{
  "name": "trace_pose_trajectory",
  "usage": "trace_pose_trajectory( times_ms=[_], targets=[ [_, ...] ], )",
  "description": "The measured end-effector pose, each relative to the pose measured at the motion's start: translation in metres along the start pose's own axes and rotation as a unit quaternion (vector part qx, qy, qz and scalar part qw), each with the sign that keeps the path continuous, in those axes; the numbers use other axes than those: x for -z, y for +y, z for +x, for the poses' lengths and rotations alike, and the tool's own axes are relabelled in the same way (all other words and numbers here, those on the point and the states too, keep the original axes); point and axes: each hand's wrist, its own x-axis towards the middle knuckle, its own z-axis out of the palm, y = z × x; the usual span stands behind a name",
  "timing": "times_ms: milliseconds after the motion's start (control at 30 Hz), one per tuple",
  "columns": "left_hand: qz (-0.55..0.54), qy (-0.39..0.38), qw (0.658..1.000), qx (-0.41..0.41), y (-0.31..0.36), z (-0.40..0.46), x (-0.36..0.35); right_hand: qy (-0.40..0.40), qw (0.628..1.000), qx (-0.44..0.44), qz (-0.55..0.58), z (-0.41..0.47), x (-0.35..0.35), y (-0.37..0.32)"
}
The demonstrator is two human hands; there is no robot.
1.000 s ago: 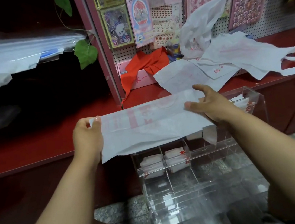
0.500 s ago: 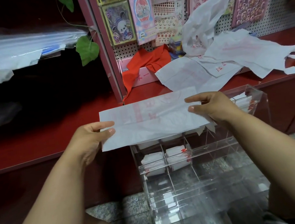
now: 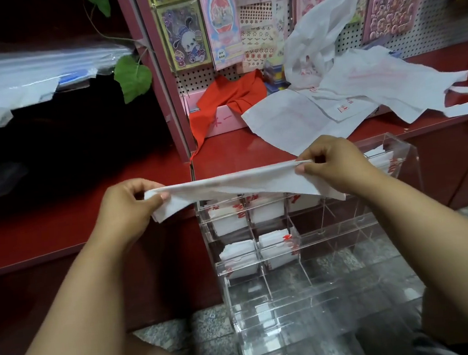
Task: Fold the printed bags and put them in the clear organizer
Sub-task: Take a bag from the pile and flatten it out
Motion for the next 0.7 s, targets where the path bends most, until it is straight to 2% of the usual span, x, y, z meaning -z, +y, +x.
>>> trace_pose_trajectory(
  times_ms=[133,267,333,400,567,633,700],
  targets=[
    [-0.042,0.016,0.999,-0.027,0.015,0.007,0.011,-0.05,0.998,0.019,-0.03,0.0,0.009,-0.003],
    [-0.143,0.005,0.989,-0.038,0.037,0.014,0.018,-0.19,0.979,-0.046,0.062,-0.005,0.016,0.001],
    [-0.153,0.006,0.986,-0.064,0.05,0.018,0.015,-0.255,0.96,-0.058,0.101,-0.009,0.011,0.003],
    [-0.151,-0.015,0.985,-0.085,0.067,0.02,0.012,-0.288,0.946,-0.053,0.141,-0.014,0.0,-0.003],
    [-0.113,-0.124,0.976,-0.138,0.106,0.019,-0.008,-0.265,0.922,-0.048,0.279,-0.026,-0.029,-0.029],
    [-0.13,-0.112,0.975,-0.141,0.113,0.022,-0.016,-0.228,0.929,-0.045,0.289,-0.028,-0.033,-0.035],
    [-0.237,-0.057,0.965,-0.1,0.108,0.028,-0.023,-0.193,0.93,-0.054,0.309,-0.029,-0.034,-0.038]
  ],
)
